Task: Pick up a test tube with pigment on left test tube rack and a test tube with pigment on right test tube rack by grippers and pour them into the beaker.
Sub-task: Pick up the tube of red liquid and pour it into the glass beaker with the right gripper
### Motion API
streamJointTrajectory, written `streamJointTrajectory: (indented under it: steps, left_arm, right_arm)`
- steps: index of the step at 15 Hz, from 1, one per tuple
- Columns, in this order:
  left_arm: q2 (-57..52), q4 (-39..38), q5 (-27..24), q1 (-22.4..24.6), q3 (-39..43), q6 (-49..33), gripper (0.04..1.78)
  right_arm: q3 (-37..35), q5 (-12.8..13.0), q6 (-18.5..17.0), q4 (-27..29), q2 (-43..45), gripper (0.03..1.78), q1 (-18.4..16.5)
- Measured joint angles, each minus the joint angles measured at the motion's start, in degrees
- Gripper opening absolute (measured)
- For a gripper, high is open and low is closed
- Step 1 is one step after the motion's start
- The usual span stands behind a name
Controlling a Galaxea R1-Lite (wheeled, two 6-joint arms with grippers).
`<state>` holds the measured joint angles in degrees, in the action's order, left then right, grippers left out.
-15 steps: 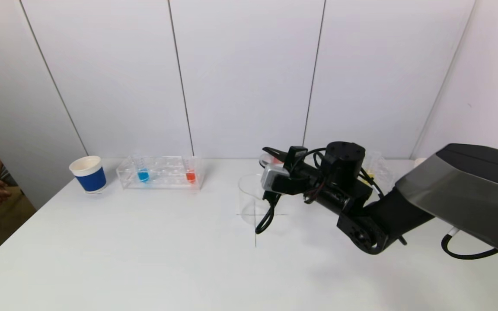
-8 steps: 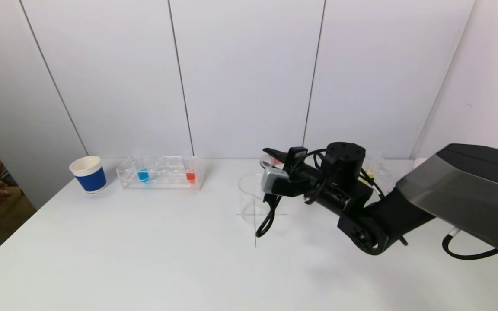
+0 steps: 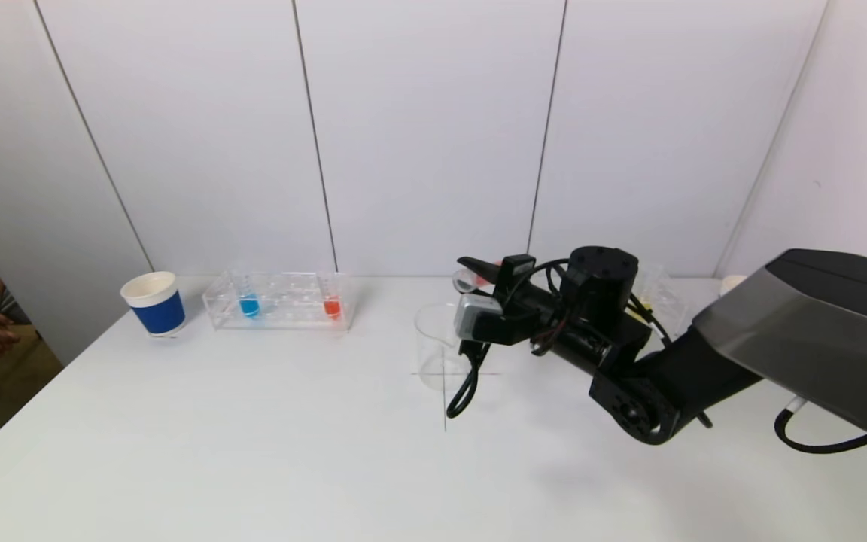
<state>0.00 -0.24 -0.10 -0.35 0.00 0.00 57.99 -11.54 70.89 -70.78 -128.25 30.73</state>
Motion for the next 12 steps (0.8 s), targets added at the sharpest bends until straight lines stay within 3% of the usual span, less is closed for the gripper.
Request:
streamJointTrajectory:
  steps: [6,12]
  left_arm:
    - [0.0,0.0,0.0,0.0,0.0,0.0,1.76]
    - [0.0,0.0,0.0,0.0,0.0,0.0,1.76]
  right_arm:
    - [0.1,0.2,2.5,0.3,-0.1,0.51,0.0]
    - [0.0,-0.1,7.3,0.5,-0.4,0.51,0.1]
